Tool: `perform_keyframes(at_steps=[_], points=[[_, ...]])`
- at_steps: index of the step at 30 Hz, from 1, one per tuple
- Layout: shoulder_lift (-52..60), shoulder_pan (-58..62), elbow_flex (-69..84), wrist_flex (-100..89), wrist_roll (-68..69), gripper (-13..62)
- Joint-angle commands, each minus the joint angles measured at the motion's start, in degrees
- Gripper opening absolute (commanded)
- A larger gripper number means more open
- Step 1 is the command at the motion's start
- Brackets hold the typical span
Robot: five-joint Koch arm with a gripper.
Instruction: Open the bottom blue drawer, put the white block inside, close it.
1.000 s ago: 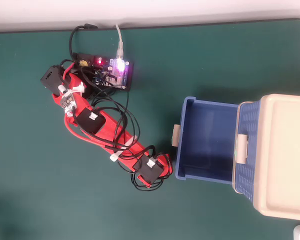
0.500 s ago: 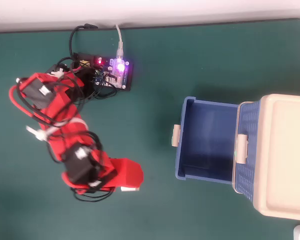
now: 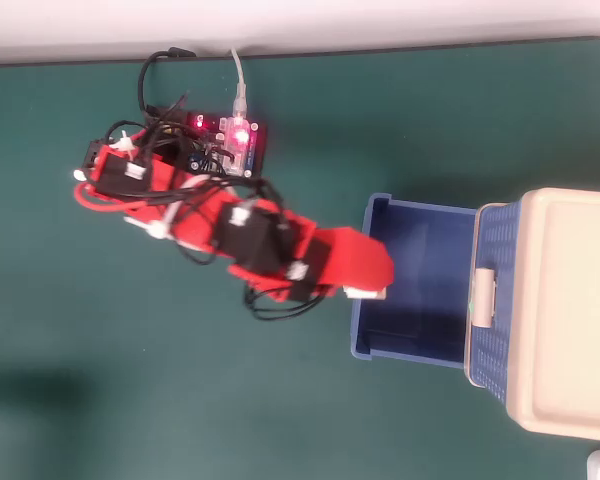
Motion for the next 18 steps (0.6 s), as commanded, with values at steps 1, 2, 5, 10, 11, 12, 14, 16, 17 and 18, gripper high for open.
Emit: perform_keyframes(at_steps=[1,2,5,10,11,12,14,16,17,18], points=[[-1.14,-1.32,-3.08,-0.97,2.72,-8.3],[-2.20,-1.41,-3.60,-1.23,2.72,-8.2],[-5.27,-1.93,-6.15,-3.78,2.72,-8.1],[-8.70,-2.29,-8.09,-7.73,2.64,-8.0],[-8.79,-2.29,-8.09,-7.91,2.64,-7.8],[-8.88,-2.29,-8.09,-7.91,2.64,-7.7],[-8.79,-2.29,-8.09,-7.91,2.72,-3.6],[-8.79,-2.29,-8.53,-8.53,2.90,10.1],[-8.88,-2.37,-9.05,-9.23,2.90,16.3],[-8.96,-2.37,-9.49,-10.02,3.25,20.9]])
